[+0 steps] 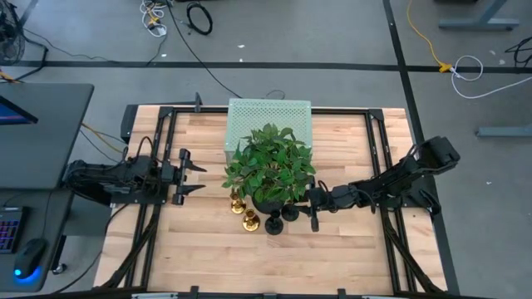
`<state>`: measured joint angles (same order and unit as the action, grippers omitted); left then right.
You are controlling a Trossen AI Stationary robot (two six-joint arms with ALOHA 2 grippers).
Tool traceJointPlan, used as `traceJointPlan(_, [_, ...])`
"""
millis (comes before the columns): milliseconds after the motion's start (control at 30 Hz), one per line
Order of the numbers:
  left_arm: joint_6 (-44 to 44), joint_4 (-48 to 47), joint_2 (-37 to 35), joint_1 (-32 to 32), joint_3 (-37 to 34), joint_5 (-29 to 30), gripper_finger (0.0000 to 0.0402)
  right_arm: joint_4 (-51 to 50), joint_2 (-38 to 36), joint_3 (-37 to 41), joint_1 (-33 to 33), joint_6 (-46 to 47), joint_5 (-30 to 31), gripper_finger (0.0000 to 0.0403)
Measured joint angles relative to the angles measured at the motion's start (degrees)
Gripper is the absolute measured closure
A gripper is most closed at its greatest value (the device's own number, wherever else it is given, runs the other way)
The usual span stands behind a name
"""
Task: Pick & Place candle stick holders
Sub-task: Put the right black candle holder on the shelf
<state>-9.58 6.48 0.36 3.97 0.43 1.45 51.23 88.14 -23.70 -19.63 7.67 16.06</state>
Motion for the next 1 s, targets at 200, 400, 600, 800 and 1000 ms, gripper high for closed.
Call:
traceJointPlan(200, [0.0,0.0,0.0,0.0,0.0,0.0,0.017,-0.8,0.0,0.0,0.1,-0.9,0.3,0.0391])
traceJointPlan(400, [0.0,0.0,0.0,0.0,0.0,0.0,0.017,-1.2,-0.5,0.0,0.1,-0.6,1.0,0.0396])
traceJointPlan(600, [0.0,0.0,0.0,0.0,0.0,0.0,0.017,-6.5,-5.9,0.0,0.1,-0.6,2.6,0.0396])
traceJointPlan(800, [0.0,0.0,0.0,0.0,0.0,0.0,0.017,-18.9,-19.2,0.0,-0.5,-0.9,7.6,0.0397])
traceJointPlan(1000, [0.0,0.0,0.0,0.0,0.0,0.0,0.017,-31.0,-34.7,0.0,-1.3,-0.8,10.8,0.0398])
